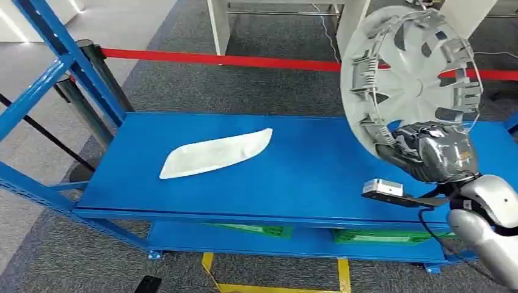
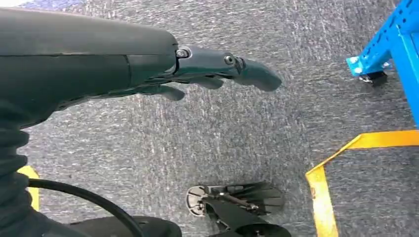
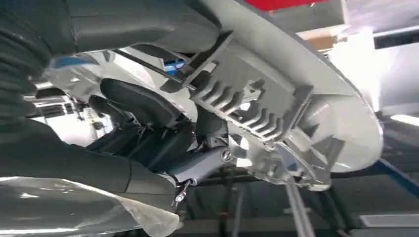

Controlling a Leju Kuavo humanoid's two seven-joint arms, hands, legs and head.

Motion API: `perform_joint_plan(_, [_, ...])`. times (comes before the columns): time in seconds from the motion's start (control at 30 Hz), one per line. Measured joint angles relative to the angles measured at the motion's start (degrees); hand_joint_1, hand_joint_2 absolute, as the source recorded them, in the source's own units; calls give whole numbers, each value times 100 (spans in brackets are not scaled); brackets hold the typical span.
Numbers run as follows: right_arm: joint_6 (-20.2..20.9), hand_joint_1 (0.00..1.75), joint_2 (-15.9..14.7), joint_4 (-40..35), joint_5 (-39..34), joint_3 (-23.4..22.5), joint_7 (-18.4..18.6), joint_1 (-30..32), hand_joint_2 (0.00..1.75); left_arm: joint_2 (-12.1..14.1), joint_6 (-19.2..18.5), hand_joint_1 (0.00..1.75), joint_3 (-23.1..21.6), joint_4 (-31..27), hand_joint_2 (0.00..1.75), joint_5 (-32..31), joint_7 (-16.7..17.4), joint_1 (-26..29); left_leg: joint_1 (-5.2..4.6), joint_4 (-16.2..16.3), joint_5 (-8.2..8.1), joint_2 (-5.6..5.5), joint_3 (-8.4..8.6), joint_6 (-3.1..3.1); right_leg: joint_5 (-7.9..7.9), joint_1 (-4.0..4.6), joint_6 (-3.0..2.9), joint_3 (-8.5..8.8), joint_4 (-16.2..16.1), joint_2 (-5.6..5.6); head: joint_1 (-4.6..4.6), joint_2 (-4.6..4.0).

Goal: Take the parts from the cabinet and place them on the table.

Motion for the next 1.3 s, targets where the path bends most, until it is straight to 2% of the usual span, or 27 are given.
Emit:
perform_joint_plan(0.1, [-13, 175, 35, -48, 31, -37, 0, 52, 175, 7, 39, 0, 4, 0, 175, 0, 44, 9, 15, -9, 27, 1, 5, -64, 21, 17, -86, -18, 13, 3, -22, 0])
perform_joint_plan(0.13, [-24, 175, 46, -72, 33, -59, -2, 52, 175, 9, 50, 0, 4, 0, 175, 0, 53, 7, 27, 41, -54, 7, -9, -106, 45, -6, -133, -6, -10, -10, -26, -2])
perform_joint_plan(0.17, [-35, 175, 59, -96, 30, -79, -20, 52, 175, 9, 65, 0, 4, 0, 175, 0, 55, 4, 26, 213, -221, 16, -71, -137, 52, -5, -158, -8, -10, -14, -41, -2])
perform_joint_plan(0.27, [-72, 175, 109, -131, 22, -83, -83, 61, 175, 20, 92, 0, 13, 0, 175, 0, 90, 5, 38, 1435, -876, 18, -521, -174, 70, 18, -202, -32, -6, -18, -46, -2])
perform_joint_plan(0.3, [-74, 175, 111, -146, 24, -83, -94, 72, 175, 26, 96, 0, 15, 0, 175, 0, 90, 7, 37, 1632, -933, 17, -579, -166, 75, 26, -207, -40, -6, -17, -46, -2])
perform_joint_plan(0.33, [-76, 175, 114, -170, 26, -83, -112, 89, 175, 31, 98, 0, 17, 0, 175, 0, 92, 7, 35, 1596, -855, 17, -525, -144, 83, 37, -218, -47, -6, -12, -44, -2])
perform_joint_plan(0.37, [-76, 175, 114, -190, 24, -83, -122, 99, 175, 39, 98, 0, 17, 0, 175, 0, 92, 5, 32, 1321, -670, 17, -365, -114, 89, 48, -224, -50, -6, -8, -44, -2])
perform_joint_plan(0.43, [-61, 175, 114, -219, 6, -83, -133, 104, 175, 44, 98, 0, 17, 0, 175, 0, 85, -2, 3, 429, -242, 15, 117, -22, 107, 67, -221, -43, -7, 2, -44, -2])
perform_joint_plan(0.47, [-46, 175, 114, -238, -7, -83, -140, 106, 175, 61, 98, 0, 17, 0, 175, 0, 72, -11, -27, 58, -235, 6, 306, 56, 127, 60, -208, -53, -11, -3, -39, -2])
perform_joint_plan(0.6, [26, 175, 114, -238, -53, -81, -171, 98, 175, 72, 59, 0, 28, 0, 175, 40, 59, -6, -61, -46, -163, 5, 277, 79, 241, 51, -53, -113, -44, -11, -41, -2])
perform_joint_plan(0.63, [44, 175, 111, -238, -59, -83, -171, 99, 175, 70, 31, 0, 46, 0, 175, 66, 61, -1, -5, -163, -75, 19, 289, 105, 210, 63, -24, -134, -35, -10, -39, -2])
perform_joint_plan(0.67, [48, 175, 111, -238, -77, -83, -173, 99, 175, 77, 17, 0, 68, 0, 175, 79, 59, -8, -2, -193, -20, 34, 271, 112, 73, 53, -10, -226, 27, -9, -33, -2])
perform_joint_plan(0.7, [53, 175, 111, -238, -74, -83, -175, 90, 175, 88, 7, 0, 85, 0, 175, 94, 59, -19, -3, -195, 16, 39, 220, 160, -253, 55, 10, -321, 353, -9, -13, -2])
perform_joint_plan(0.77, [59, 175, 111, -238, -77, -83, -175, 109, 175, 90, -7, 0, 105, 0, 175, 114, 59, -24, -16, -183, 74, 51, 125, 175, -720, 45, 38, -578, 1173, -9, -17, -2])
perform_joint_plan(0.8, [77, 175, 111, -238, -96, -81, -177, 121, 175, 90, -7, 0, 114, 0, 175, 116, 61, -22, -20, -175, 115, 54, 66, 174, -873, 43, 62, -683, 1561, -9, -15, -2])
perform_joint_plan(0.83, [105, 175, 111, -238, -107, -79, -181, 131, 175, 90, -7, 0, 118, 0, 175, 116, 61, -19, -19, -165, 155, 58, 11, 167, -850, 42, 74, -656, 1654, -9, -18, -2])
perform_joint_plan(0.87, [127, 175, 111, -238, -107, -74, -181, 138, 175, 90, -7, 0, 120, 0, 175, 116, 61, -19, -16, -153, 189, 59, -40, 155, -705, 29, 84, -486, 1477, -11, -13, -2])
perform_joint_plan(0.93, [149, 175, 111, -238, -116, -76, -190, 137, 175, 90, -7, 0, 120, 0, 175, 116, 61, -22, -3, -107, 237, 58, -132, 111, -300, -26, 119, 208, 457, -22, -17, -2])
perform_joint_plan(0.97, [151, 175, 111, -238, -123, -81, -188, 131, 175, 94, -7, 0, 122, 0, 175, 116, 61, -27, -11, -66, 255, 56, -164, 82, -404, -44, 145, 454, -5, -33, -13, -2])
perform_joint_plan(1.0, [151, 175, 111, -249, -123, -76, -192, 130, 175, 101, -4, 0, 122, -7, 175, 116, 61, -29, -35, -43, 277, 47, -224, 49, -397, 8, 85, 593, -100, -6, -4, -2])
perform_joint_plan(1.07, [153, 175, 111, -262, -120, -76, -192, 142, 175, 103, -4, 0, 125, -7, 175, 116, 61, -23, -34, -29, 374, 44, -250, 0, -354, 13, 21, 497, -79, 6, -20, 0])
perform_joint_plan(1.1, [153, 175, 111, -267, -125, -76, -197, 144, 175, 100, -4, 0, 125, -7, 175, 116, 61, -15, -20, -45, 419, 43, -261, -30, -324, 40, -27, 472, -65, 6, -26, -2])
perform_joint_plan(1.13, [153, 175, 111, -267, -138, -76, -197, 144, 175, 103, -4, 0, 129, -7, 175, 116, 61, 2, -23, -39, 443, 32, -286, -62, -258, 13, -99, 345, -95, -17, -13, -2])
perform_joint_plan(1.17, [155, 175, 111, -275, -160, -76, -199, 120, 175, 107, -2, 0, 136, -7, 175, 114, 61, -6, -4, 42, 238, 35, -347, -102, -206, 5, -160, 372, -96, -30, -13, -2])
perform_joint_plan(1.2, [157, 175, 111, -299, -187, -85, -199, 121, 175, 105, -4, 0, 142, -7, 175, 114, 61, -2, -2, 277, -67, 37, -414, -131, -151, 4, -205, 305, -94, -29, -40, -2])
perform_joint_plan(1.27, [168, 175, 111, -343, -230, -96, -210, 123, 175, 105, -4, 0, 153, -7, 175, 114, 61, -4, 20, 1169, -741, 40, -597, -168, -40, 17, -226, 156, -92, -28, -48, -2])
perform_joint_plan(1.3, [182, 175, 111, -350, -256, -107, -210, 124, 175, 105, -7, 0, 155, -7, 175, 114, 61, -6, 21, 1545, -911, 40, -641, -168, 11, 25, -228, 87, -89, -28, -52, -2])
